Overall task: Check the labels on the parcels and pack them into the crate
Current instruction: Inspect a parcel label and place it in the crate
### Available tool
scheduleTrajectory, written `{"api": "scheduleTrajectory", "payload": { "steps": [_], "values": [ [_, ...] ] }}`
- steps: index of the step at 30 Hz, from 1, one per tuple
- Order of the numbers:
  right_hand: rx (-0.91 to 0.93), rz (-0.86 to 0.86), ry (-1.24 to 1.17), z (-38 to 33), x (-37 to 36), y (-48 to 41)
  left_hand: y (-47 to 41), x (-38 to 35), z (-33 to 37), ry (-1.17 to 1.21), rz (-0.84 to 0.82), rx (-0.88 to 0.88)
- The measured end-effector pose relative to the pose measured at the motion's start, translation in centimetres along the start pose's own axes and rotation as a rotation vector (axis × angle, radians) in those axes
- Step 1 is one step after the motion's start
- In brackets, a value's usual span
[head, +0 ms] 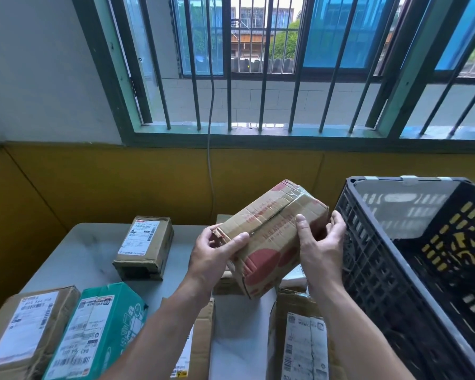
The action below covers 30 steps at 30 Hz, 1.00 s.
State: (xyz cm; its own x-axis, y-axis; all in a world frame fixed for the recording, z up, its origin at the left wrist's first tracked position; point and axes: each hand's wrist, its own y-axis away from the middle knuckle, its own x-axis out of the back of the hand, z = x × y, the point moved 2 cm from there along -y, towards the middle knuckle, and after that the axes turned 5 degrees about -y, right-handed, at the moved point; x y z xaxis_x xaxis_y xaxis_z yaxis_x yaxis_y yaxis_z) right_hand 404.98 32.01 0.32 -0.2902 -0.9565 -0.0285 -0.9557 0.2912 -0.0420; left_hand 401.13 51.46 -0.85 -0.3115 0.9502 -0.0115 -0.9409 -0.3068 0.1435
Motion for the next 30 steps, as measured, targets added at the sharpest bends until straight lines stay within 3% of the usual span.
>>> {"api": "scheduleTrajectory", "payload": {
  "steps": [6,17,30],
  "values": [
    [0.019,-0.052,0.057,0.6,-1.4,1.2,0.4,-0.9,-0.3,-0.024,-0.002,-0.012],
    [-0.052,-0.195,-0.083,-0.1,-1.7,1.5,0.9,-1.0,0.1,-0.116,-0.144,-0.002],
    [-0.089,-0.274,-0.131,-0.4,-1.9,2.1,0.9,-1.1,0.4,-0.017,-0.18,0.031]
  ]
}}
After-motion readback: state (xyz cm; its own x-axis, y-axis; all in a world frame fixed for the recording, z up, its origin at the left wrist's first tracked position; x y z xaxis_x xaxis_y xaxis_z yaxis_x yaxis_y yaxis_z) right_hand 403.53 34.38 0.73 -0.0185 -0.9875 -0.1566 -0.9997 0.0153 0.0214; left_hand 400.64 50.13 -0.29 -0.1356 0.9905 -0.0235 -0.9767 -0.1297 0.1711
